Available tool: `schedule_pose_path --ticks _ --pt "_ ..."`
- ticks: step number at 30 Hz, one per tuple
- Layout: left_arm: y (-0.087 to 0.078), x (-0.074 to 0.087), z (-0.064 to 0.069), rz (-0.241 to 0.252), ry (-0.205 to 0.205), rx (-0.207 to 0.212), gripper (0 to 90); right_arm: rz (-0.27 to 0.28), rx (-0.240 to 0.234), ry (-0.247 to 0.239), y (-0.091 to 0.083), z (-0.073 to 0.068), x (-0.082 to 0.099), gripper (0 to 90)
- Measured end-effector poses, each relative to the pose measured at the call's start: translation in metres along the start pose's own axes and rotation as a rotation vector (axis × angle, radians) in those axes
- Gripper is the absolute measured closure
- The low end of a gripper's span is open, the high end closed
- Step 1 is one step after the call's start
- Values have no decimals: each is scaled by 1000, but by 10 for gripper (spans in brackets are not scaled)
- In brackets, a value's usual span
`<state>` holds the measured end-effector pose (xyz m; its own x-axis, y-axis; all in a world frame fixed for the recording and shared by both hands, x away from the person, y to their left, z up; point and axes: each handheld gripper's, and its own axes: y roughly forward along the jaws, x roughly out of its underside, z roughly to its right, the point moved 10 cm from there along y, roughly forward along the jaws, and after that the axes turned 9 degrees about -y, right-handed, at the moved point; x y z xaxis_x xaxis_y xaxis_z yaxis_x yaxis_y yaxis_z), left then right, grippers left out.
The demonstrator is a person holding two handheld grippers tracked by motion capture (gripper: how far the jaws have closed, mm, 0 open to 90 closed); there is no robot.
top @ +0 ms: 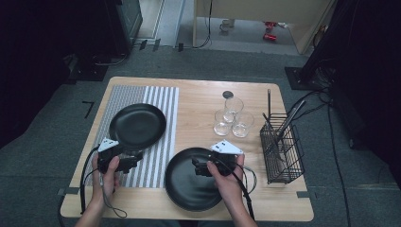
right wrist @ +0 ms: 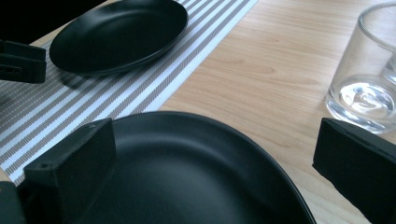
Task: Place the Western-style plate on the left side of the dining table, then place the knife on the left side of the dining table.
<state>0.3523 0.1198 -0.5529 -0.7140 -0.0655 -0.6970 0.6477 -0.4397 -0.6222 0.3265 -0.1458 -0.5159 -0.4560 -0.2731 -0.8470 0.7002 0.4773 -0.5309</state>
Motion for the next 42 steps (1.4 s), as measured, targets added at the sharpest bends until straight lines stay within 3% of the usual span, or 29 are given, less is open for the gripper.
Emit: schedule_pose_path --ticks 9,16,21,25,26,27,28,35,38,42 --pt "-1 16 4 -27 20 -17 108 -8 18 -9 -9 10 9 0" --pt "-5 36 5 -61 61 -42 108 2 49 -15 -22 22 7 1" --pt "-4 44 1 -79 87 -84 108 12 87 -10 -33 37 4 4" --pt "-1 45 1 -63 121 -112 108 18 110 -4 -41 46 2 4" --pt "0 47 2 -56 153 -130 108 20 116 -4 -43 48 0 4" --pt "0 47 2 -56 153 -130 108 20 116 -4 -43 48 0 4" --pt "3 48 2 -45 194 -167 108 27 126 -3 -48 50 -2 4" --pt "3 48 1 -36 196 -161 99 78 159 -6 -65 56 -17 4" --pt "3 48 1 -36 197 -159 99 101 226 -31 -79 66 -27 4" --pt "3 48 1 -37 199 -158 99 98 261 -34 -86 74 -31 4"
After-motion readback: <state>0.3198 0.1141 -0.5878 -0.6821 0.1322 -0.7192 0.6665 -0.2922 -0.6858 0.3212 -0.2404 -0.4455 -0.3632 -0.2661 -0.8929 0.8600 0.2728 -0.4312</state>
